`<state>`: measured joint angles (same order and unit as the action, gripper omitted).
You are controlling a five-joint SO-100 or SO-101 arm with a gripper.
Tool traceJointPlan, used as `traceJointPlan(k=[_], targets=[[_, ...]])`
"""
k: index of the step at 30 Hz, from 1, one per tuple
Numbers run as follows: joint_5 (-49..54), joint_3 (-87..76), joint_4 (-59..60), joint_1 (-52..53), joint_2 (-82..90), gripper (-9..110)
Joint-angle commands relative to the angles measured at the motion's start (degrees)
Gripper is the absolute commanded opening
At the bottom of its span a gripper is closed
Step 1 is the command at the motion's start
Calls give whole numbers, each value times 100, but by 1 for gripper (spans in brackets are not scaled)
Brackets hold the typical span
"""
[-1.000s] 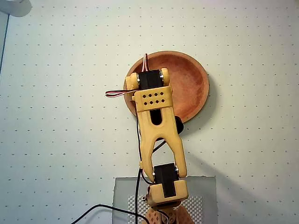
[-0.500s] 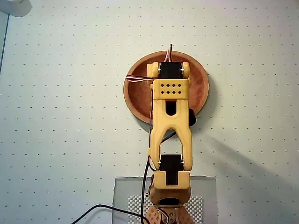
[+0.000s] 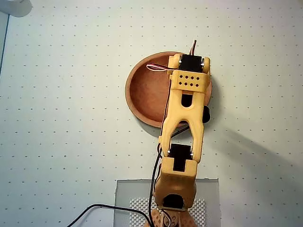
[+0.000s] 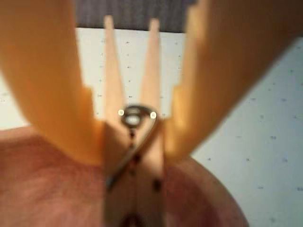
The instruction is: Grasp a clothespin and put it in the bowl.
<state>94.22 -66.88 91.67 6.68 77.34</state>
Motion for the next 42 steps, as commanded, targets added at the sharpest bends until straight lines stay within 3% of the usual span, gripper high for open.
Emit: traceJointPlan(k=[1, 14, 25, 34, 42], targets=[[-53, 387, 18, -158, -114, -3], [-97, 475, -70, -817, -844, -3], [-97, 475, -70, -738, -1134, -3], [-26, 466, -70, -694, -1151, 16], [-35, 457, -9, -694, -457, 17]])
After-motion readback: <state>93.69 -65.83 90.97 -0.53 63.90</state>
